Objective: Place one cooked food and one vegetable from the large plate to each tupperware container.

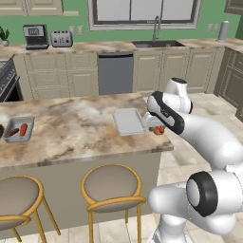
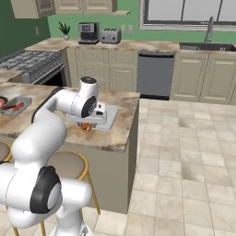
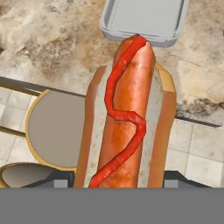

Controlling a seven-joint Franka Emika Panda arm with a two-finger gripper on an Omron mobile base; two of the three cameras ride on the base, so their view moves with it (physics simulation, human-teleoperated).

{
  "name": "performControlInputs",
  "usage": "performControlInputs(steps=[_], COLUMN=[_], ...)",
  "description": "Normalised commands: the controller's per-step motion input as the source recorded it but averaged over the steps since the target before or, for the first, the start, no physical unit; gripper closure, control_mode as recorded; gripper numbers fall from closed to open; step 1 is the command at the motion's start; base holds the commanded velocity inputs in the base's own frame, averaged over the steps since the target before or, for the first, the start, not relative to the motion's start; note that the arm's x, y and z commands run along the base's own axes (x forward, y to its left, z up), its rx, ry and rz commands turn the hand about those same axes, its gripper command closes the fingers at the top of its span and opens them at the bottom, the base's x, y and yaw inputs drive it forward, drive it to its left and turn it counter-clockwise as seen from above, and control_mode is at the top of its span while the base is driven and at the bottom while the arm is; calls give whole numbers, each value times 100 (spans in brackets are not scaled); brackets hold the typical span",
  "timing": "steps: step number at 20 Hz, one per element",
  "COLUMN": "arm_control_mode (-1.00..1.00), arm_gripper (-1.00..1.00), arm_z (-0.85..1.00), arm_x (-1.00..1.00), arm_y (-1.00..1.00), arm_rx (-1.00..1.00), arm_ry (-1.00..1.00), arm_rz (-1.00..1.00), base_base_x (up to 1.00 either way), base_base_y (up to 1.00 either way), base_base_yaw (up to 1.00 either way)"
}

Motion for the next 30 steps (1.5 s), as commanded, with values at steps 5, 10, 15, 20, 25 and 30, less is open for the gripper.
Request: performControlInputs(steps=[5, 10, 15, 20, 25, 30], arm_control_mode=[100, 100, -100, -100, -100, -100], arm_gripper=[100, 100, 100, 100, 100, 100], arm_z=[0, 0, 4, 3, 1, -10], arm_x=[0, 0, 32, 77, 89, 100], arm_y=[0, 0, 1, 7, 9, 5], arm_rx=[0, 0, -4, -12, -5, -5], arm_ry=[0, 0, 4, 11, 0, 0], arm_rz=[0, 0, 0, -1, -5, -10], base_base_x=[45, 28, 5, 0, 0, 0], base_base_y=[6, 7, 0, 0, 0, 0], base_base_yaw=[0, 0, 0, 0, 0, 0])
